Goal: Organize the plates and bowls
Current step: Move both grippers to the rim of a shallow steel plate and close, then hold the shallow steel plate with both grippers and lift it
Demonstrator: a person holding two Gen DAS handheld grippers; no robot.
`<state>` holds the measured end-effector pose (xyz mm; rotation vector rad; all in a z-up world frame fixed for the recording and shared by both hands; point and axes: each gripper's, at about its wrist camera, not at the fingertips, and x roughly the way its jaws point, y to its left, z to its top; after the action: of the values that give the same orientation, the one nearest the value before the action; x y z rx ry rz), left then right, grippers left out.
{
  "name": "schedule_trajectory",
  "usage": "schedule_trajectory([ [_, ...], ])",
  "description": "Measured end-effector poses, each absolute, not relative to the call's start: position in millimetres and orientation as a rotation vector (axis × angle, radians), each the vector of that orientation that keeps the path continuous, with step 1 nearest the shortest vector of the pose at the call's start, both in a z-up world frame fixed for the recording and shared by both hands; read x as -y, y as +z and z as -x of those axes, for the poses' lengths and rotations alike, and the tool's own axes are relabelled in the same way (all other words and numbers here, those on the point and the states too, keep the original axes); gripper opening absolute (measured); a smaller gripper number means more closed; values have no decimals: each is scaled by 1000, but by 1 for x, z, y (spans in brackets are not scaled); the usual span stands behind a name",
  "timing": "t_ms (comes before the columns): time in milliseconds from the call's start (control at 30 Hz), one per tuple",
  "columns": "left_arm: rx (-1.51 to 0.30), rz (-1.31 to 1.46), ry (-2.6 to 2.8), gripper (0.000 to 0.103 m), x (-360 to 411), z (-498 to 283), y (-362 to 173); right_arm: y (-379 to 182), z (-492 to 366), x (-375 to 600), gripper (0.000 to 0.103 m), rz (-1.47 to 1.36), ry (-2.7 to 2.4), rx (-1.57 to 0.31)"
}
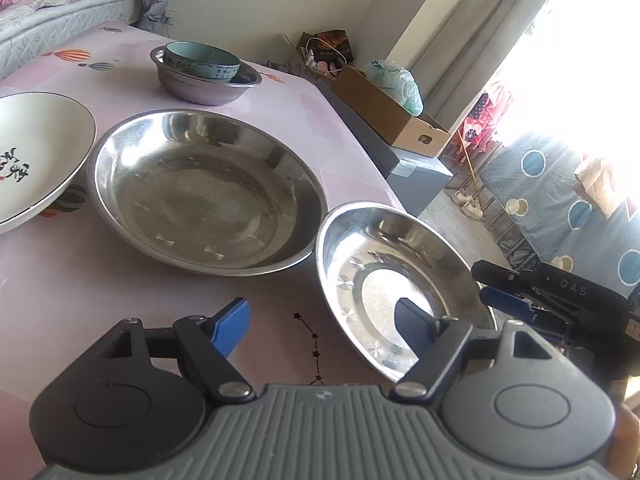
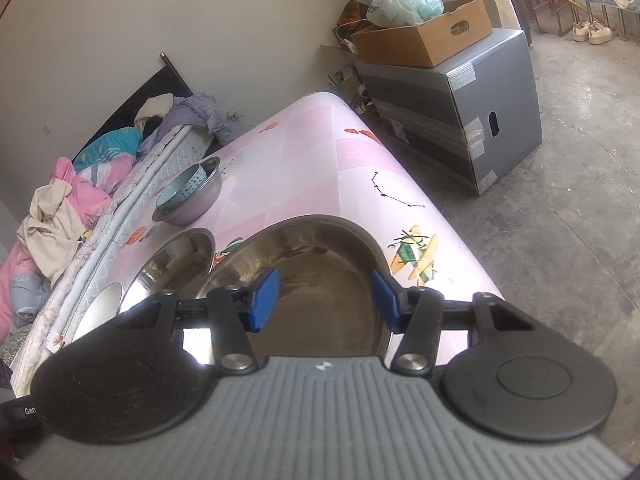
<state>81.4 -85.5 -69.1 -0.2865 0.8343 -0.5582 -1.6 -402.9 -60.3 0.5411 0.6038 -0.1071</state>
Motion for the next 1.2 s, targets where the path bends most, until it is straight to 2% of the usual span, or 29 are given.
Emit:
schedule_trajectory([
  [267,-865,307,-601,60,102,-90,-75,-54,-4,410,48,-521,-123,-569],
  [367,-875,307,-608,50,107,-93,-77,-57,-10,414,48,-509,-139,-582],
  [500,-898,357,-622,38,107,-98,-83,-65,-19,419,41,-520,-155,-607],
  [567,-899,363,-617,36,107,-98,-84,-68,-23,419,38,-530,-148,-622],
  [733,-903,375,-605,33,105,-98,-84,-67,-23,414,38,-500,-147,-643],
  [1200,-927,393,-594,33,77,-80,-79,-61,17,389,39,-482,-96,-725],
])
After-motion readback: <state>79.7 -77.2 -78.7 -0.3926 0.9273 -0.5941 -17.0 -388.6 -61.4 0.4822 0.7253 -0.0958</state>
